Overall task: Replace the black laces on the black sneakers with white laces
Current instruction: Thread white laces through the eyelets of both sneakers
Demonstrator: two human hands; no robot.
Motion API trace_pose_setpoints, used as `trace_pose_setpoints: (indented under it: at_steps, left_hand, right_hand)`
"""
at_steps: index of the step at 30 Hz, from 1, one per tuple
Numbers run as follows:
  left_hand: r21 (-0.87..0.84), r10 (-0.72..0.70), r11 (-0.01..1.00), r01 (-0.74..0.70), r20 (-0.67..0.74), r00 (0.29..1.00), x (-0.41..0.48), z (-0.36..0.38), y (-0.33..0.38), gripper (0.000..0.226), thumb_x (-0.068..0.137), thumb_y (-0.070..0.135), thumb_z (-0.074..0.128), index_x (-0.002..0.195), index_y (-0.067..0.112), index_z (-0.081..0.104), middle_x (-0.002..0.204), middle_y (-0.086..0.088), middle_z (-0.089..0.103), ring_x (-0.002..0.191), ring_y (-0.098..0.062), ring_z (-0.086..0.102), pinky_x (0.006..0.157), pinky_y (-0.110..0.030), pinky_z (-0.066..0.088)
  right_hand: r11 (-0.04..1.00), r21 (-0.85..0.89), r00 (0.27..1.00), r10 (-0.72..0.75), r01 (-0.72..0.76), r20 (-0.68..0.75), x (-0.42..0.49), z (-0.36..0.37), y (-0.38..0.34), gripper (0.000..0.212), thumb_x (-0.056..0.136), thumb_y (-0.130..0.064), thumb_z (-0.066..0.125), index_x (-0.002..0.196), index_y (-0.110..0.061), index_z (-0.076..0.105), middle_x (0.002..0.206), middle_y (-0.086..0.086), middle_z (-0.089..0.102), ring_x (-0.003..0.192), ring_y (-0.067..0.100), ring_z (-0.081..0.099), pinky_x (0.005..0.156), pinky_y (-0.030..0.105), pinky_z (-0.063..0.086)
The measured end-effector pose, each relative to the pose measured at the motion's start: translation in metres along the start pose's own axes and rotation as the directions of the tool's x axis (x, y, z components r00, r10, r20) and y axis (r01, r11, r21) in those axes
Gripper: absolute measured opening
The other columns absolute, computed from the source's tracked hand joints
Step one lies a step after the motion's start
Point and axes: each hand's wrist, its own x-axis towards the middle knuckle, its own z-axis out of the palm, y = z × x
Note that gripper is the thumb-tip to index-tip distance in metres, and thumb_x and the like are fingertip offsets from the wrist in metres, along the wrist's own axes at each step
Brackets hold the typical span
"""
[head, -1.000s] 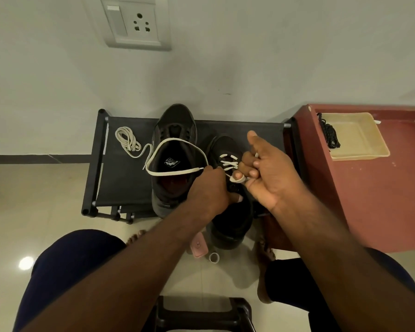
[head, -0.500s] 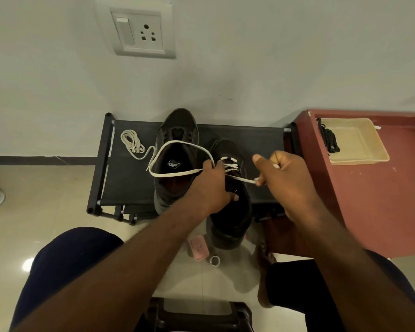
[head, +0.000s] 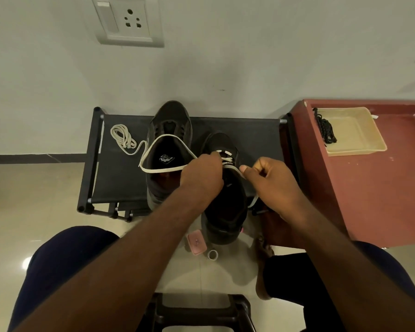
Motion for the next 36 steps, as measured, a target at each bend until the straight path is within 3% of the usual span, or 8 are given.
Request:
trace_pose_setpoints:
  at_steps: [4,8,13,18,23,28,32,36]
  left_hand:
    - [-0.451,-0.059,0.893,0.006,-0.104,0.993,0.006,-0.018,0.006,0.024,0.095,0.02,0.059,0.119,0.018,0.062,0.108,-0.003,0.068,0.097,-0.018,0.065,0.084,-0.036,0.055]
    - [-0.933,-0.09,0.357,0.043,0.011,0.996,-0.009,-0.047,0.019,0.018,0.099,0.008,0.052,0.11,0.016,0.064,0.089,-0.004,0.073,0.052,-0.005,0.054,0.046,-0.017,0.042]
    - [-0.972,0.038,-0.197,0.125,0.12,0.992,-0.021,-0.064,0.02,0.026,0.099,-0.002,0.044,0.114,0.006,0.063,0.105,-0.01,0.073,0.049,-0.006,0.052,0.043,-0.016,0.041]
    - [-0.841,0.099,-0.511,0.178,0.148,0.984,-0.017,-0.069,0.01,0.026,0.099,-0.002,0.044,0.118,0.003,0.06,0.112,-0.012,0.07,0.06,-0.009,0.064,0.049,-0.017,0.052]
    - [-0.95,-0.048,-0.305,0.067,0.086,0.995,-0.012,-0.061,0.005,0.022,0.098,0.004,0.052,0.117,0.008,0.062,0.117,-0.01,0.069,0.065,-0.011,0.063,0.051,-0.02,0.051]
    - [-0.791,0.142,0.579,-0.197,-0.141,0.98,-0.01,-0.042,0.003,0.023,0.096,0.028,0.061,0.119,0.025,0.065,0.085,0.018,0.065,0.064,0.005,0.058,0.057,-0.012,0.046]
    - [-0.756,0.067,0.634,-0.162,-0.156,0.986,-0.006,-0.032,0.001,0.021,0.097,0.029,0.059,0.088,0.014,0.07,0.062,0.005,0.063,0.049,-0.002,0.055,0.051,-0.019,0.048]
    - [-0.948,-0.191,0.313,-0.056,-0.121,0.974,-0.002,-0.039,-0.002,0.021,0.101,0.021,0.053,0.092,0.01,0.067,0.074,-0.004,0.064,0.054,-0.006,0.056,0.051,-0.019,0.049]
  right_hand:
    - [0.973,-0.216,0.996,-0.086,0.078,-0.028,0.009,0.002,-0.005,0.013,0.09,-0.027,0.071,0.088,-0.024,0.058,0.085,-0.009,0.06,0.081,0.007,0.058,0.07,0.025,0.047]
    - [0.97,0.201,0.967,-0.174,0.136,0.184,0.009,0.006,-0.031,0.004,0.092,-0.011,0.067,0.095,-0.013,0.069,0.085,-0.003,0.071,0.084,0.012,0.068,0.077,0.028,0.054]
    - [0.774,0.629,0.921,-0.295,0.074,0.254,0.006,0.009,-0.038,0.024,0.095,0.004,0.057,0.109,-0.014,0.064,0.092,-0.009,0.071,0.098,0.013,0.067,0.091,0.031,0.054]
    - [0.692,0.717,0.889,-0.273,-0.085,0.368,0.006,0.007,-0.035,0.031,0.097,-0.009,0.05,0.113,0.018,0.054,0.109,0.037,0.059,0.104,0.037,0.058,0.1,0.047,0.047]
    - [0.526,0.828,0.966,-0.048,-0.193,0.255,0.012,0.002,-0.04,0.019,0.101,-0.006,0.039,0.089,-0.004,0.054,0.061,0.01,0.048,0.056,0.02,0.056,0.069,0.035,0.052]
    - [0.776,0.626,0.983,-0.043,-0.078,0.176,0.016,-0.016,-0.037,0.014,0.102,-0.009,0.049,0.092,-0.009,0.059,0.051,-0.001,0.036,0.042,0.012,0.033,0.043,0.026,0.039]
    - [0.88,0.473,0.978,-0.06,-0.041,0.197,0.018,-0.016,-0.029,0.015,0.102,-0.015,0.054,0.102,-0.002,0.061,0.052,-0.006,0.042,0.04,0.005,0.03,0.04,0.023,0.024]
    - [0.967,0.254,0.968,-0.07,0.007,0.24,0.025,-0.022,-0.017,0.02,0.104,-0.015,0.049,0.109,-0.019,0.068,0.064,-0.01,0.054,0.056,0.011,0.044,0.051,0.025,0.04]
